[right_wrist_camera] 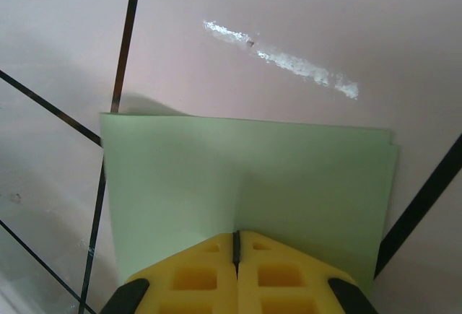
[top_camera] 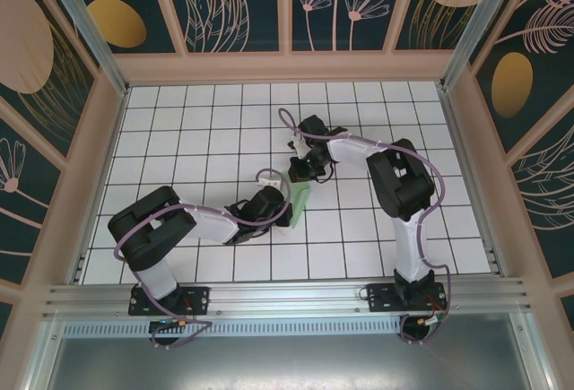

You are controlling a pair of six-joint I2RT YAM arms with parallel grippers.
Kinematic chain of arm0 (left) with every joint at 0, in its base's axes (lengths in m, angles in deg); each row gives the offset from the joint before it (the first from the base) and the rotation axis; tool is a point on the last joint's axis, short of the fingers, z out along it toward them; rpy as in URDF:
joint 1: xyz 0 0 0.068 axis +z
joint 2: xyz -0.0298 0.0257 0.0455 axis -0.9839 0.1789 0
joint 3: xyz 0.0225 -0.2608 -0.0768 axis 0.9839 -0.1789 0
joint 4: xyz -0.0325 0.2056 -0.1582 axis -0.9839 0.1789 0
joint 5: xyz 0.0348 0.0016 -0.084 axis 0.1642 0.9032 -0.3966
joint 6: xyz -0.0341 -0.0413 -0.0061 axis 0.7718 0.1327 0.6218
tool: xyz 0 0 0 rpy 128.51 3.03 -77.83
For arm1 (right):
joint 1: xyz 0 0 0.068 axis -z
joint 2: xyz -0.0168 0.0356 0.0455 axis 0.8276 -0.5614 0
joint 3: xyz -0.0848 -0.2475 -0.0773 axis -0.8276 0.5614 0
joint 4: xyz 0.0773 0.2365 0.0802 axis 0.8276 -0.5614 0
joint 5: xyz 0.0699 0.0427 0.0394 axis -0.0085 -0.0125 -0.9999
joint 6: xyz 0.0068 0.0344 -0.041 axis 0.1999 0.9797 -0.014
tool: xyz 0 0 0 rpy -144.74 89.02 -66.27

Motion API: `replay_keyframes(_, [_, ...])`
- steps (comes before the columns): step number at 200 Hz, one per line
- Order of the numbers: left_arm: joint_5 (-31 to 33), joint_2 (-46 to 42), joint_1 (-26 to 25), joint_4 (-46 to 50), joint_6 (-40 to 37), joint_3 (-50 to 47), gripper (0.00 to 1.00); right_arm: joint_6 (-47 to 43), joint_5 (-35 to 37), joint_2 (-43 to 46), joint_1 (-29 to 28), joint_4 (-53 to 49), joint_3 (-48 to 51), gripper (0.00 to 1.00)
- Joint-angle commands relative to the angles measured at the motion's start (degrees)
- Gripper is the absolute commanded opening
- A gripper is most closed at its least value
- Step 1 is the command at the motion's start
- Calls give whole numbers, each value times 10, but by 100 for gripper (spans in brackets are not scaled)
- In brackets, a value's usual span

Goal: Fold a paper plane with a square sheet of paper (pick it up from the middle)
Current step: Third fold the triangle at the center of the table.

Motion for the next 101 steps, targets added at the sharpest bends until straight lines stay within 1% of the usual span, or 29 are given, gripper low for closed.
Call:
replay_keyframes(1, [8,22,4,29,2,-1,10,2,14,-10,0,-21,3,8])
replay_keyframes(17, [9,22,4,36,7,-4,9,5,11,-2,2,-19,-3,8])
replay_keyframes(31, [9,22,4,37,10,-8,9,12,7,11,6,-16,-13,13])
replay_keyframes(44, [8,22,4,36,11,-9,9,22,0,31,10,-9,-20,14])
replay_keyframes(56, [5,23,4,36,10,-7,9,37,-4,57,10,4,-19,18])
replay_keyframes(58, [5,23,4,36,10,-7,9,40,-4,62,23,6,-18,18])
replay_keyframes(62, [5,23,4,36,10,-6,9,46,-5,70,31,10,-15,18])
replay_keyframes(85, [4,26,4,38,9,-4,9,78,-34,127,53,41,34,20])
replay_keyframes(101, [-2,29,4,33,9,-2,9,93,-55,166,58,66,88,16])
